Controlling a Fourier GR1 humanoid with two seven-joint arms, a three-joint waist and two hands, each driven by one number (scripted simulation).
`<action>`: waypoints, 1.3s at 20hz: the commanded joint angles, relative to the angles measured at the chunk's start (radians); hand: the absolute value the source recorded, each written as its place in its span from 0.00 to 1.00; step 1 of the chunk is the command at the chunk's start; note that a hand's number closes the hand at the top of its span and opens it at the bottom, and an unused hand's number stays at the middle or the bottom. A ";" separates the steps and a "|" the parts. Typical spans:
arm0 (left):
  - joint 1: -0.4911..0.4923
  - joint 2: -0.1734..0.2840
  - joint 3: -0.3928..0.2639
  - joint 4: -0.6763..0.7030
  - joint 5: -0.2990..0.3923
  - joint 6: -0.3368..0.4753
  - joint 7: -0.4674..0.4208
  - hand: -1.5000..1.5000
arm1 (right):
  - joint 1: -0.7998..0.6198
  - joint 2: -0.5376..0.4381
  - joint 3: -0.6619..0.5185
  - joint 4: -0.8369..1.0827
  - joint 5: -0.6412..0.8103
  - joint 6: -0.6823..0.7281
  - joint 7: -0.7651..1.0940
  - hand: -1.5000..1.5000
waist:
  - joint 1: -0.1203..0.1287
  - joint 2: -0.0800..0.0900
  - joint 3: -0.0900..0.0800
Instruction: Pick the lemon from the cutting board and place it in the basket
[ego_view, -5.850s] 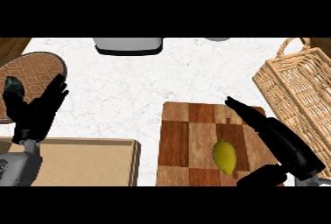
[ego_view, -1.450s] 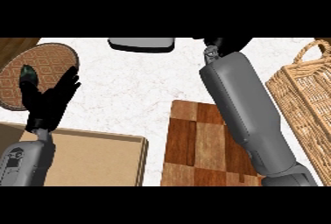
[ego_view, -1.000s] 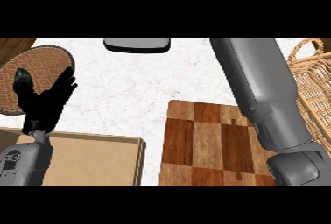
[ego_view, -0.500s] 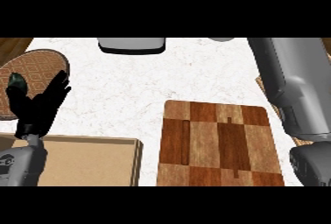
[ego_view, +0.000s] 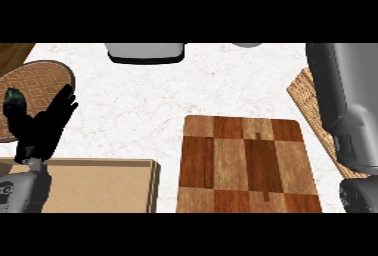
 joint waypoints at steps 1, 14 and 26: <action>0.027 -0.021 -0.018 -0.016 -0.027 0.021 -0.016 0.50 | 0.083 0.025 -0.008 -0.115 -0.018 0.021 0.090 1.00 | -0.005 -0.003 0.000; -0.005 0.007 0.004 -0.005 0.004 -0.021 -0.004 0.50 | 0.336 0.031 -0.143 -0.296 -0.011 -0.141 0.062 0.00 | 0.005 0.003 0.000; 0.002 -0.019 -0.002 -0.020 -0.013 0.008 0.004 0.50 | 0.374 0.022 -0.188 -0.455 -0.090 -0.264 -0.028 0.00 | 0.003 0.001 0.000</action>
